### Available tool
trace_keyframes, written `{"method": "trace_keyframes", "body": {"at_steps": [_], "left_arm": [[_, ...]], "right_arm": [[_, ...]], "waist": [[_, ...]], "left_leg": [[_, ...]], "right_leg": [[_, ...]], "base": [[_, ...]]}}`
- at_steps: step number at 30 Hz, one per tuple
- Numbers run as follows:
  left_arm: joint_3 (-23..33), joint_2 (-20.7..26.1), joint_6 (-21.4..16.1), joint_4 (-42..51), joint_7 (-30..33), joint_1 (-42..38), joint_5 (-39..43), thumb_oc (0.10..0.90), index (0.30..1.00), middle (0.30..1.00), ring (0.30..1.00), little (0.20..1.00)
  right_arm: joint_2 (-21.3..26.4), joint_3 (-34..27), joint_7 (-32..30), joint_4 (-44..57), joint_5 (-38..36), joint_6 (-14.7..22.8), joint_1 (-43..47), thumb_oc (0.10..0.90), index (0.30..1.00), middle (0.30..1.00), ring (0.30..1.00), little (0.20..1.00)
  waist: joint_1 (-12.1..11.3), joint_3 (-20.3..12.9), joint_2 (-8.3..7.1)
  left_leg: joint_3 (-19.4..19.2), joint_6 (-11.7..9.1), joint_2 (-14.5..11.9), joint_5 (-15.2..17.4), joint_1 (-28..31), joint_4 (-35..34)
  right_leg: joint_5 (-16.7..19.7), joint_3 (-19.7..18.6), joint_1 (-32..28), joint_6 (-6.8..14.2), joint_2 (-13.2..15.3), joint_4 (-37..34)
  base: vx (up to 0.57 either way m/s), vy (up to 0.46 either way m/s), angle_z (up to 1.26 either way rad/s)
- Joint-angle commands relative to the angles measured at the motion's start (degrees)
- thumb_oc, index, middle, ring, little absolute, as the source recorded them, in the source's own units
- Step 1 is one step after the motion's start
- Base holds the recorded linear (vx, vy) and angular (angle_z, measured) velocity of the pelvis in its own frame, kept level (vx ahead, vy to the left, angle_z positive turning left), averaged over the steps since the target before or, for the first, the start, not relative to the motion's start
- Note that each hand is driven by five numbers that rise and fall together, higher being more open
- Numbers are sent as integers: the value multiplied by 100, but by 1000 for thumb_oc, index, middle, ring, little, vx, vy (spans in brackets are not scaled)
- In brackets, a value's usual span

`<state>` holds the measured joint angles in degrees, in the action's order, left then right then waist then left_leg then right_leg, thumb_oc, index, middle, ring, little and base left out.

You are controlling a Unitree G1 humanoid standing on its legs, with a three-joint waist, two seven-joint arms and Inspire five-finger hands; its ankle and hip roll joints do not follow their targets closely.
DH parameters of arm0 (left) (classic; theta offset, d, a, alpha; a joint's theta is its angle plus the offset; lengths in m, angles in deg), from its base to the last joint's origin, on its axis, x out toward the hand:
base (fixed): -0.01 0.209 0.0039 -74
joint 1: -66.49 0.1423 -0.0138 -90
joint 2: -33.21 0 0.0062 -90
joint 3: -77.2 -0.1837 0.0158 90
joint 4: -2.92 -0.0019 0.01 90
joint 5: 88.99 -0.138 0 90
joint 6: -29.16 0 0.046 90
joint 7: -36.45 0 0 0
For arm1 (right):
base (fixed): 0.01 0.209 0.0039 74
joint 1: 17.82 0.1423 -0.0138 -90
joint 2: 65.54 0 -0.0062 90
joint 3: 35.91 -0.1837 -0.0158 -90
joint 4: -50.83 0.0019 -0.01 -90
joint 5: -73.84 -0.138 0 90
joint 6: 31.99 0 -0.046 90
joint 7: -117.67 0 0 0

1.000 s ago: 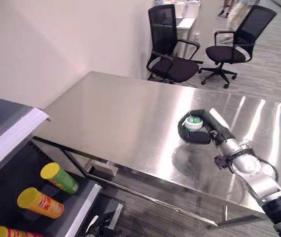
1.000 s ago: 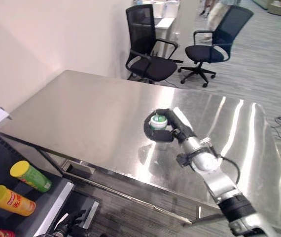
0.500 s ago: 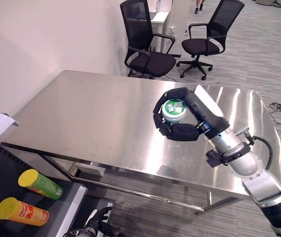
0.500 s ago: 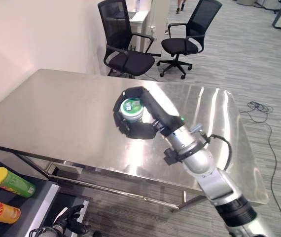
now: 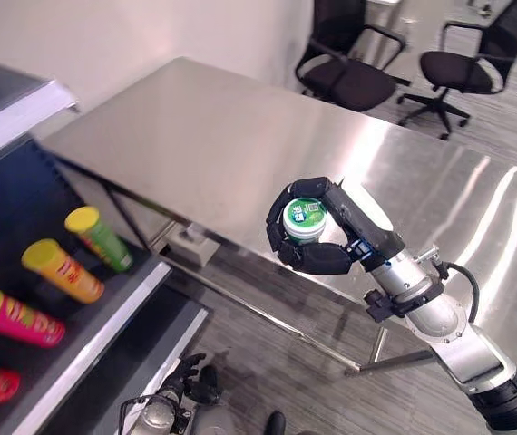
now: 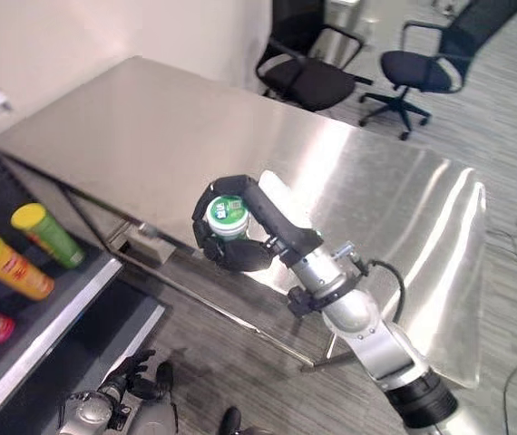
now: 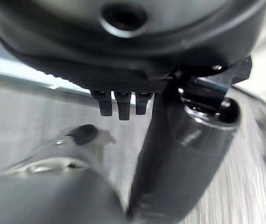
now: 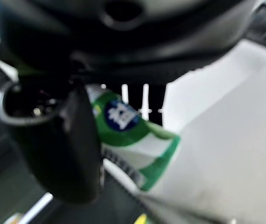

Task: Put the goods on the table back onto the shelves and tidy them up.

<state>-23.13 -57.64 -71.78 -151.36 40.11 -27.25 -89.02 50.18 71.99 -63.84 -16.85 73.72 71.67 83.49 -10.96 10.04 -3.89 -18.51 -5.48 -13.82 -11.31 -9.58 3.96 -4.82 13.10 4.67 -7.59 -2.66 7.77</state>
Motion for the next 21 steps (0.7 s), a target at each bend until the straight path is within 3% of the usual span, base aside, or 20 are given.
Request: {"method": "trace_keyframes", "body": {"at_steps": [1,4,6,7,8,10,11,12,14,15,17,18,19,21], "left_arm": [[-368,214,-97,-39,189,255,-299,800,900,900,900,900],[-512,270,-115,139,246,187,-540,800,900,900,900,900],[-531,299,-129,295,282,105,-522,800,900,900,900,900],[-575,293,-142,379,308,76,-540,800,900,900,900,900],[-612,335,-160,576,357,20,-515,800,900,900,900,900],[-681,339,-162,721,329,-2,-514,800,900,900,900,900],[-866,371,-214,911,274,-12,-690,800,900,900,900,900],[-926,390,-215,1012,242,15,-739,800,900,900,900,900],[-939,397,-194,1073,184,83,-726,800,900,900,900,900],[-830,369,-169,992,153,203,-629,800,900,900,900,900],[-724,341,-144,904,169,248,-501,800,900,900,900,900],[-653,360,-128,838,201,235,-430,800,900,900,900,900],[-531,473,-160,782,225,178,-380,800,900,900,900,900],[-553,515,-180,779,212,139,-418,800,900,900,900,900]], "right_arm": [[-291,-579,-382,723,-10,614,118,400,300,300,300,300],[-279,-595,-384,757,-63,684,109,400,300,300,300,300],[-310,-562,-390,745,-59,687,23,400,300,300,300,300],[-337,-536,-399,734,-26,693,-26,400,300,300,300,300],[-338,-529,-461,669,17,677,-132,400,300,300,300,300],[-332,-554,-511,627,62,672,-205,400,300,300,300,300],[-344,-650,-574,589,147,647,-363,400,300,300,300,300],[-349,-727,-609,597,187,640,-455,400,300,300,300,300],[-365,-809,-625,594,203,617,-574,400,300,300,300,300],[-393,-1027,-697,609,299,605,-809,400,300,300,300,300],[-439,-1155,-767,596,389,573,-928,400,300,300,300,300],[-470,-1224,-848,584,498,523,-980,400,300,300,300,300],[-557,-1356,-1011,562,772,439,-1044,400,300,300,300,300],[-627,-1400,-1056,589,918,433,-1033,400,300,300,300,300]], "waist": [[205,-565,-269],[415,-604,-264],[521,-644,-213],[575,-651,-167],[635,-657,-101],[671,-673,-49],[713,-690,52],[689,-691,102],[661,-694,158],[641,-701,186],[620,-696,185],[607,-684,165],[542,-604,125],[519,-600,77]], "left_leg": [[-152,153,96,574,-115,92],[-460,55,-198,926,478,310],[-473,-50,-416,920,830,392],[-428,-133,-554,809,977,386],[-462,-291,-937,523,1144,334],[-518,-394,-1117,324,1210,250],[-675,-625,-1377,137,1300,85],[-724,-710,-1436,56,1268,-9],[-714,-779,-1426,138,1203,-45],[-758,-777,-1244,551,1000,-56],[-755,-745,-1069,774,861,-100],[-678,-690,-900,868,714,-124],[-528,-568,-548,987,380,-191],[-455,-454,-358,1065,224,-195]], "right_leg": [[347,-503,-264,1340,717,-259],[539,-208,-173,1402,985,-508],[617,-43,-117,1453,1128,-599],[662,34,-119,1484,1194,-639],[729,169,-72,1565,1414,-686],[747,260,-59,1606,1493,-708],[741,342,-48,1761,1718,-756],[783,401,-57,1810,1806,-797],[861,483,-83,1898,1936,-859],[1121,609,-132,2038,2223,-1029],[1338,684,-123,2150,2428,-1126],[1572,667,-59,2203,2568,-1191],[2043,684,125,2259,2848,-1225],[2174,703,225,2259,2973,-1230]], "base": [[-154,107,41],[-130,138,65],[-79,216,44],[-98,401,69],[-83,328,74],[-51,403,78],[-27,590,67],[10,460,70],[3,365,92],[-9,600,101],[-6,399,90],[-75,447,106],[-84,540,100],[-47,352,76]]}}
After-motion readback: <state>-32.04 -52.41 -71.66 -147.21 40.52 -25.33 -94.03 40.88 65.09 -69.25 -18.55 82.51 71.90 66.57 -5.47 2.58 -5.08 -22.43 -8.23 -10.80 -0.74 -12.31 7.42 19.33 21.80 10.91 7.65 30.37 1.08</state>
